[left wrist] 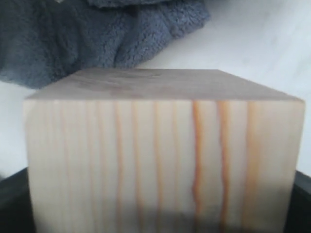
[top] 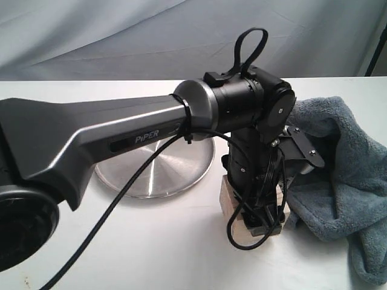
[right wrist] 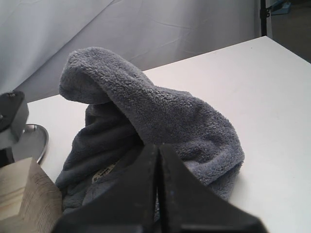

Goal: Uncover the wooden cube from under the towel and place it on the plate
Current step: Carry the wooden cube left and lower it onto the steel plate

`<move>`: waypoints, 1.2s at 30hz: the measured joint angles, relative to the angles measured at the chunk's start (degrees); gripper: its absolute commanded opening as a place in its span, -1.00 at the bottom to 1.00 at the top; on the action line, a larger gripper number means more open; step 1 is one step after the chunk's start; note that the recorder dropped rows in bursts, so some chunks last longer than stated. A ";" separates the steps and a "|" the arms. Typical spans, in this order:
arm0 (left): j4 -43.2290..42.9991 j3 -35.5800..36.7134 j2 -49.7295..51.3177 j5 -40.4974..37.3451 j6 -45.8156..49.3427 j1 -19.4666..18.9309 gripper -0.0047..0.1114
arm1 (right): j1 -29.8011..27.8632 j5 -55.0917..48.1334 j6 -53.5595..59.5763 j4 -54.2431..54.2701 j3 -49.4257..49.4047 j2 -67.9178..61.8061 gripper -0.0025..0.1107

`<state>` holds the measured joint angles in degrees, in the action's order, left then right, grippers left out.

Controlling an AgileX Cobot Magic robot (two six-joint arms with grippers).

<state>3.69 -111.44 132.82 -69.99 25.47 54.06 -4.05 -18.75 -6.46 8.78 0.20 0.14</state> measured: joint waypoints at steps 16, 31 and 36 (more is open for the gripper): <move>-11.32 0.00 -4.82 -0.25 -15.03 0.00 -0.40 | 0.00 0.00 0.00 0.00 0.00 0.00 -0.96; -12.51 0.00 -4.82 -0.25 -25.47 -10.90 -0.40 | 0.00 0.00 0.00 0.00 0.00 0.00 -0.96; -12.60 0.00 -4.82 -0.25 -27.56 -16.22 -0.40 | 0.00 0.00 0.00 0.00 0.00 0.00 -0.96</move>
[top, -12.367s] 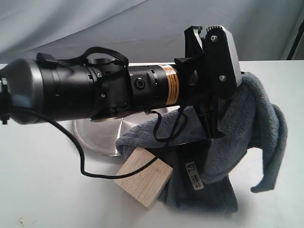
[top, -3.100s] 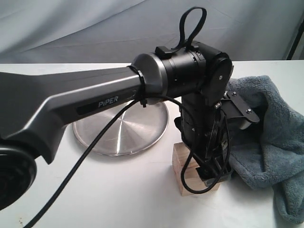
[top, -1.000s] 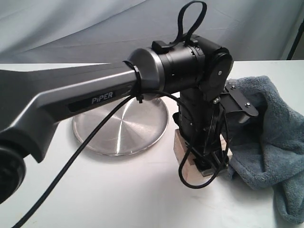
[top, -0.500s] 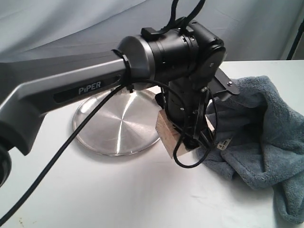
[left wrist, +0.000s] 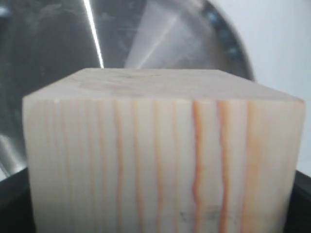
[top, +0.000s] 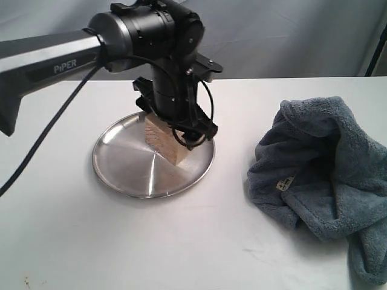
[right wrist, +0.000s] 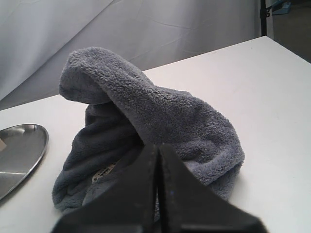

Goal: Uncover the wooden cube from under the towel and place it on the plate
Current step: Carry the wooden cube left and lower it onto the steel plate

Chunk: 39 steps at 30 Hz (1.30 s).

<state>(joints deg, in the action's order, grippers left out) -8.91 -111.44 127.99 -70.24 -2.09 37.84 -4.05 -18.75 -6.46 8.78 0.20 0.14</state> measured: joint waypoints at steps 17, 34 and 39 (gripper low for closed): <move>10.67 0.00 0.00 0.00 -7.49 -13.19 -0.40 | 0.00 0.00 0.00 0.00 0.00 0.00 -0.96; 11.48 0.12 3.97 0.00 -7.99 -12.32 -0.40 | 0.00 0.00 0.00 0.00 0.00 0.00 -0.96; 11.88 0.12 4.28 0.10 -7.99 -11.57 -0.40 | 0.00 0.00 0.00 0.00 0.00 0.00 -0.96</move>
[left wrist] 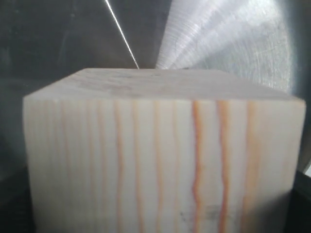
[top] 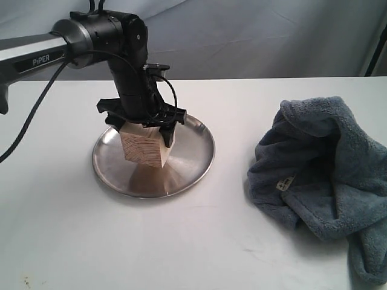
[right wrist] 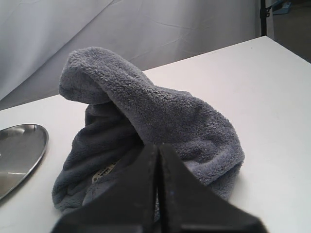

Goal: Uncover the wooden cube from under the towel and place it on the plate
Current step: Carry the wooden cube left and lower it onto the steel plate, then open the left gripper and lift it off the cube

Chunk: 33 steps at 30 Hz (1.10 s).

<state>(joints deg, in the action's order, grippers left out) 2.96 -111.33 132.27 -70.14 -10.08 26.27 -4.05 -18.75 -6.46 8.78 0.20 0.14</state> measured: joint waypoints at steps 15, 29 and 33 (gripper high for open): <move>0.11 0.00 3.05 0.02 0.00 0.00 0.25 | 0.00 0.00 0.00 0.00 0.00 0.00 -0.96; 0.67 0.00 3.05 0.02 0.00 0.00 0.55 | 0.00 0.00 0.00 0.00 0.00 0.00 -0.96; 0.67 0.00 3.05 0.02 0.00 0.00 0.56 | 0.00 0.00 0.00 0.00 0.00 0.00 -0.96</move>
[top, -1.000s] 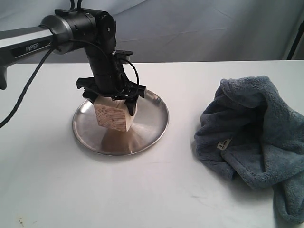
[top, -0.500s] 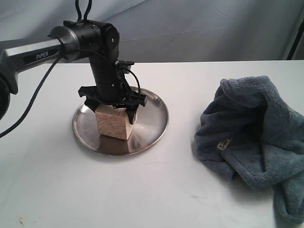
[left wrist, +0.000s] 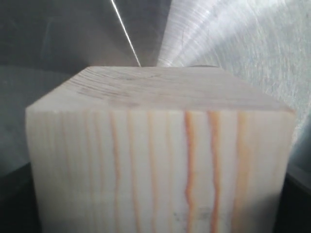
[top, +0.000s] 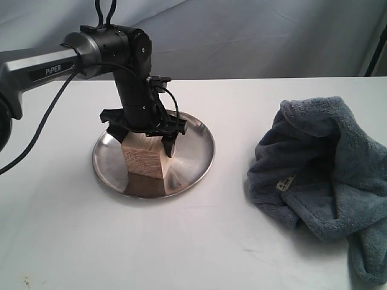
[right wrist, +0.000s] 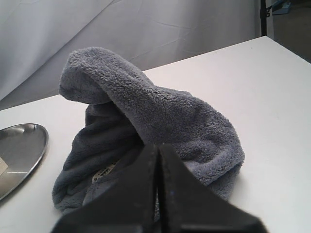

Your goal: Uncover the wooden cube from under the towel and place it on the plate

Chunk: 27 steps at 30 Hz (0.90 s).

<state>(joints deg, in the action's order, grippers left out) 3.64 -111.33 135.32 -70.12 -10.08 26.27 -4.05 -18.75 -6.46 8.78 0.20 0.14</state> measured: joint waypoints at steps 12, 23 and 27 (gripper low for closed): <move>-2.96 0.00 -5.90 0.11 -0.12 0.02 0.56 | 0.00 0.00 0.00 0.00 0.00 0.00 -0.96; -5.16 0.00 -15.49 1.94 0.00 0.02 0.55 | 0.00 0.00 0.00 0.00 0.00 0.00 -0.96; -9.97 -0.10 -16.93 2.08 0.00 0.02 0.36 | 0.00 0.00 0.00 0.00 0.00 0.00 -0.96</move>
<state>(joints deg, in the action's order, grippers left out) -6.33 -111.43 118.40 -68.04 -10.09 26.28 -4.05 -18.75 -6.46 8.78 0.20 0.14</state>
